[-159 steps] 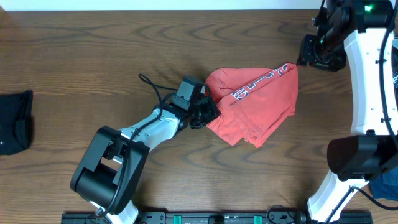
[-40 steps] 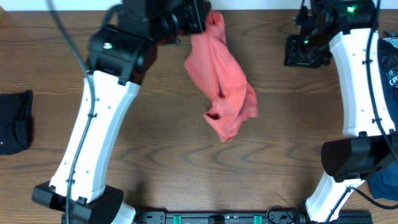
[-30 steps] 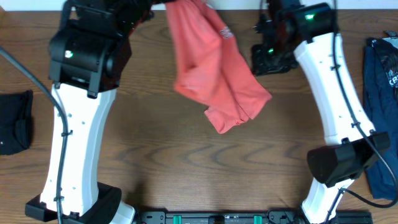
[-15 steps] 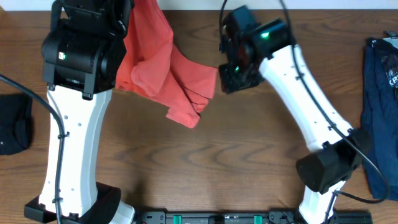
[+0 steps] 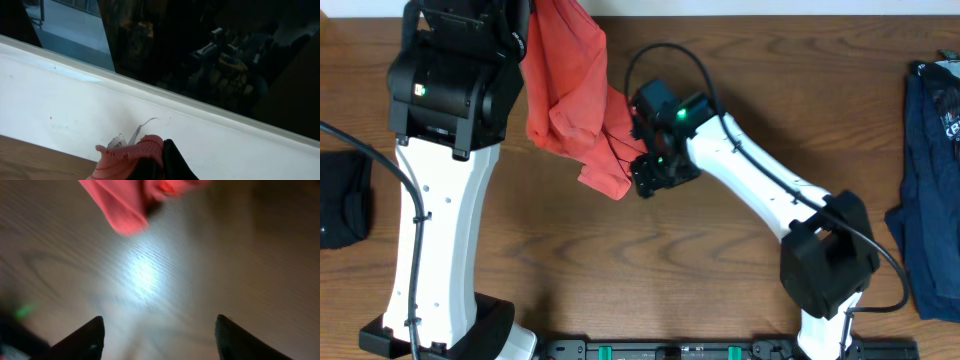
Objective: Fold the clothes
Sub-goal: 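Grasp the hanging shirt with the right gripper and pull it rightward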
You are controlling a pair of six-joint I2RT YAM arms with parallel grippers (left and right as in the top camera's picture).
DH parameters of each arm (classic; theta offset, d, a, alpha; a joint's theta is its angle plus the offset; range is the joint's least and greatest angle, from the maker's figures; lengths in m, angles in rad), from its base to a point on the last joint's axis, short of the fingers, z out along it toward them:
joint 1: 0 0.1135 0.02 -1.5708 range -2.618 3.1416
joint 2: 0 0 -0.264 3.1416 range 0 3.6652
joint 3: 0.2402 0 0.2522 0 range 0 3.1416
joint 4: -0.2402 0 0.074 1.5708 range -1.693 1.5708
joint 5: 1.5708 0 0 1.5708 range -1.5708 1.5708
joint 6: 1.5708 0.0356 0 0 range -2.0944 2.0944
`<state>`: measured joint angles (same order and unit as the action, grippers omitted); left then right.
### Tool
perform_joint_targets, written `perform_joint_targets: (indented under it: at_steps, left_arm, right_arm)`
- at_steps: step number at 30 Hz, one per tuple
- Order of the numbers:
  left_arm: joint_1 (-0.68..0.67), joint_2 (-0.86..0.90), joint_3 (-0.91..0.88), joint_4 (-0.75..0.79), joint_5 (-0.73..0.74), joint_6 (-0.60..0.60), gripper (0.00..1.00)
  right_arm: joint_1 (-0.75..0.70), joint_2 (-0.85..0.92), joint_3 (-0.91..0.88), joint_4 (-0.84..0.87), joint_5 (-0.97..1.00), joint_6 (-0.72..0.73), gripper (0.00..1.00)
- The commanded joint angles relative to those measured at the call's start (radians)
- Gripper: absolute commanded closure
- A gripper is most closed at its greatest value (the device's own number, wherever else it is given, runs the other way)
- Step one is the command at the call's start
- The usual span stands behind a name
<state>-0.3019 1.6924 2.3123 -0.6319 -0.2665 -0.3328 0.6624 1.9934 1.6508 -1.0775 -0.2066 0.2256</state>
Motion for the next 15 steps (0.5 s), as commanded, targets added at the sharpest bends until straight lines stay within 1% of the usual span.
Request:
perform_joint_targets:
  at_steps: [1, 4, 7, 10, 15]
  left_arm:
    - [0.005, -0.020, 0.031, 0.005, -0.016, 0.026, 0.94]
    - [0.005, -0.020, 0.031, -0.001, -0.016, 0.026, 0.94]
    - [0.005, -0.020, 0.031, -0.008, -0.016, 0.035, 0.94]
    - [0.005, -0.020, 0.031, -0.018, -0.016, 0.049, 0.94]
    - [0.005, -0.022, 0.031, -0.019, -0.016, 0.053, 0.94]
  right_arm:
    - [0.045, 0.002, -0.046, 0.083, -0.024, -0.021, 0.35]
    - [0.076, 0.002, -0.083, 0.199, -0.023, -0.066, 0.35]
    - [0.099, 0.003, -0.122, 0.301, -0.021, -0.094, 0.32]
    - [0.106, 0.003, -0.154, 0.370, -0.022, -0.096, 0.34]
    - [0.096, 0.006, -0.195, 0.430, -0.022, -0.096, 0.32]
